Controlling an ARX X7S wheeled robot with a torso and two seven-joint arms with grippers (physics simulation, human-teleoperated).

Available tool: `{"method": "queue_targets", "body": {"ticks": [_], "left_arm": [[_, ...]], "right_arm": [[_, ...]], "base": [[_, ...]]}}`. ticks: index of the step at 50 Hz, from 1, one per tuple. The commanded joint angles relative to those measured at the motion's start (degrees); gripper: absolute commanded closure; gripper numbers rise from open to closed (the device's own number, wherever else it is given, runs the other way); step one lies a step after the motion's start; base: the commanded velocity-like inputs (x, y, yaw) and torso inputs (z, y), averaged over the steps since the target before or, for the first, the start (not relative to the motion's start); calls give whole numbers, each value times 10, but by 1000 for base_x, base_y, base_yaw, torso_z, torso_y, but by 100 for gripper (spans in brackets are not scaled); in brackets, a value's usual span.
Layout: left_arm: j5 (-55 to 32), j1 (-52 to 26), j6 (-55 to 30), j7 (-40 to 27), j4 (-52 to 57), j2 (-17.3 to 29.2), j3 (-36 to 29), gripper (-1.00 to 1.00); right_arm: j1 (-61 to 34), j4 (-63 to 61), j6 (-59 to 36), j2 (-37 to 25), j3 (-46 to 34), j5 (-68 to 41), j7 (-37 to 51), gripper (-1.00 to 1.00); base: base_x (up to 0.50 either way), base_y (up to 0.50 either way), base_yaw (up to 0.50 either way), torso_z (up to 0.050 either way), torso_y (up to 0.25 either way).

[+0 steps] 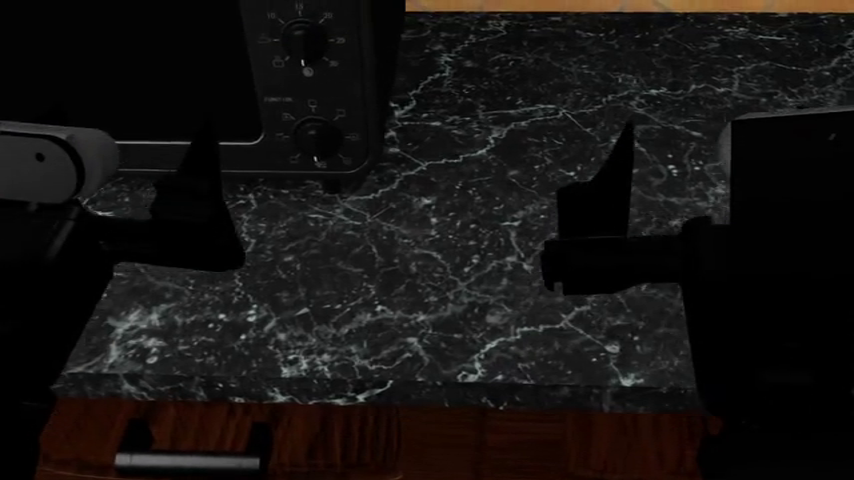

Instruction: Decrease the toaster oven temperature.

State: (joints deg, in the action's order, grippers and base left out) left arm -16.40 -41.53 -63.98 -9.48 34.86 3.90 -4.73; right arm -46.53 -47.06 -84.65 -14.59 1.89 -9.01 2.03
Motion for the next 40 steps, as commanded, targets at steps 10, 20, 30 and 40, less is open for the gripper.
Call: {"method": "queue_targets", "body": {"ticks": [10, 20, 30, 40], "left_arm": [[-18, -2, 3, -16, 6, 11, -12, -100], [-24, 0, 7, -21, 6, 16, -16, -100], [-30, 1, 10, -27, 6, 20, -17, -100], [-39, 0, 6, -33, 11, 21, -18, -100]], "right_arm": [[0, 6, 4, 13, 1, -18, -10, -100], [11, 3, 33, 0, -14, -28, -23, -100], [15, 1, 35, 5, -6, -34, -24, -100], [14, 1, 28, 7, -2, -37, -21, -100]], "base": [[68, -266, 0, 0, 0], [225, -137, 0, 0, 0], [399, 6, 0, 0, 0], [355, 0, 0, 0, 2]]}}
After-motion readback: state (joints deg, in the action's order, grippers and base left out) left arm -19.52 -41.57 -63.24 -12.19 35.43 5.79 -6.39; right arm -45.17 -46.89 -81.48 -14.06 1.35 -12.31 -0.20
